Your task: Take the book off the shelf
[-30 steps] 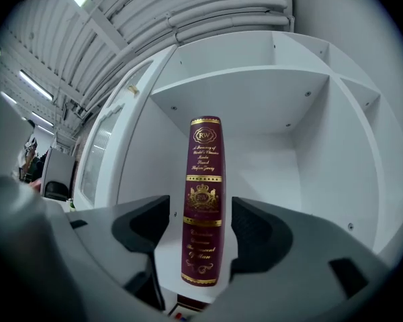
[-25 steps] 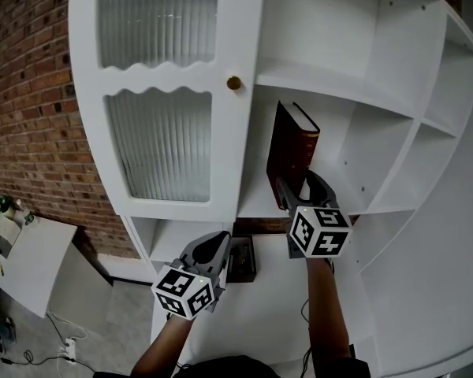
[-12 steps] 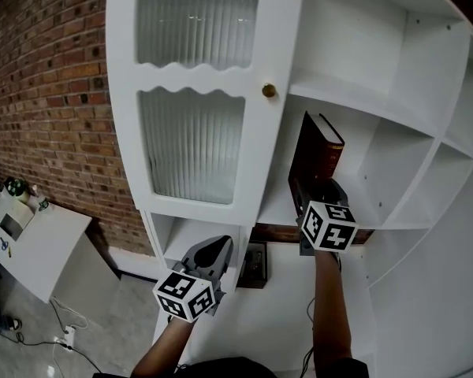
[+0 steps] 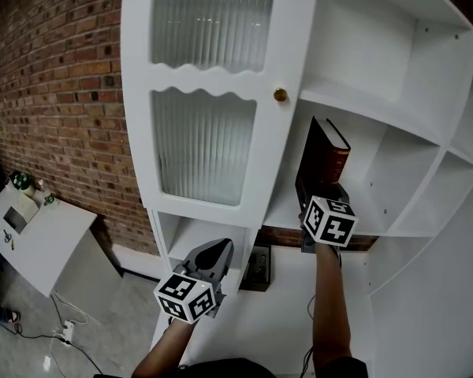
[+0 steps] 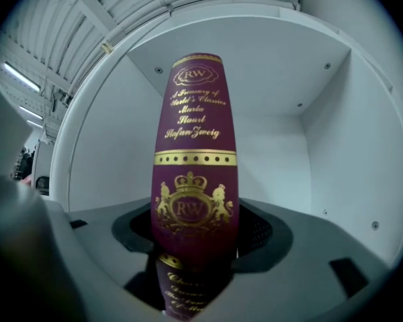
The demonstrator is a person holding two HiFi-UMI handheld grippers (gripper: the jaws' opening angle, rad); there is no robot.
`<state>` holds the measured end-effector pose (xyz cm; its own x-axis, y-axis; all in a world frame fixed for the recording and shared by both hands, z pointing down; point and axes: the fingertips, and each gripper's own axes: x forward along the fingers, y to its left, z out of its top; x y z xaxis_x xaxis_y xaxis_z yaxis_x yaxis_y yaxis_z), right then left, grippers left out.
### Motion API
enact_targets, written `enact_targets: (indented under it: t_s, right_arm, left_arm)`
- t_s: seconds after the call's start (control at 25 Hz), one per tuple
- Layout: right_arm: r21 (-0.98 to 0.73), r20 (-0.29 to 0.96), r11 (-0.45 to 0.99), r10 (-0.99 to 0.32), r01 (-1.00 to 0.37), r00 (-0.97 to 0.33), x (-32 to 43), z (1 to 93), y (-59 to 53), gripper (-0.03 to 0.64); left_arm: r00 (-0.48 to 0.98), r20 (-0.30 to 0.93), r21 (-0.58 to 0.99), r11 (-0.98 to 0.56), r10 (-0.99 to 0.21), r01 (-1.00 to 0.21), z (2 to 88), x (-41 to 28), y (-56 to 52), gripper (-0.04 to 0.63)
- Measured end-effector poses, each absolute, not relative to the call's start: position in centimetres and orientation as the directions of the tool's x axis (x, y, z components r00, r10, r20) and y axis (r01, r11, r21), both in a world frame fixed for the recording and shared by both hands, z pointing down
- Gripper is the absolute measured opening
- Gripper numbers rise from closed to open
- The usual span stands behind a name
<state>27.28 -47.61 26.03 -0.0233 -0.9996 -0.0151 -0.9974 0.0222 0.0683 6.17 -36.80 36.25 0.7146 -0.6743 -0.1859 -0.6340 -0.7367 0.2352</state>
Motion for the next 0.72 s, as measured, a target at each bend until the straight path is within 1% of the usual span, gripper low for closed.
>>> enact_targets:
  t_s: [0.28, 0.56, 0.72]
  right_arm:
    - [0.108, 0.01, 0.029, -1.0, -0.994, -0.028, 27.1, 26.6, -48.5, 0.29]
    - [0.066, 0.008, 0.008, -1.0, -0.998, -0.007, 27.9, 27.0, -48.8, 0.288]
    - [0.071, 0.009, 0.004, -1.0, -0.998, -0.003, 28.0, 27.1, -48.9, 0.279]
  left_arm:
    - [0.7, -0.186, 0.244, -0.723, -0.689, -0.647, 36.4, 5.3, -36.8, 0.017]
    - [0.695, -0.178, 0.251, -0.715, -0.696, -0.652, 36.7, 5.3, -37.0, 0.017]
    - [0.689, -0.187, 0.251, -0.712, -0.7, -0.655, 36.4, 5.2, -37.1, 0.017]
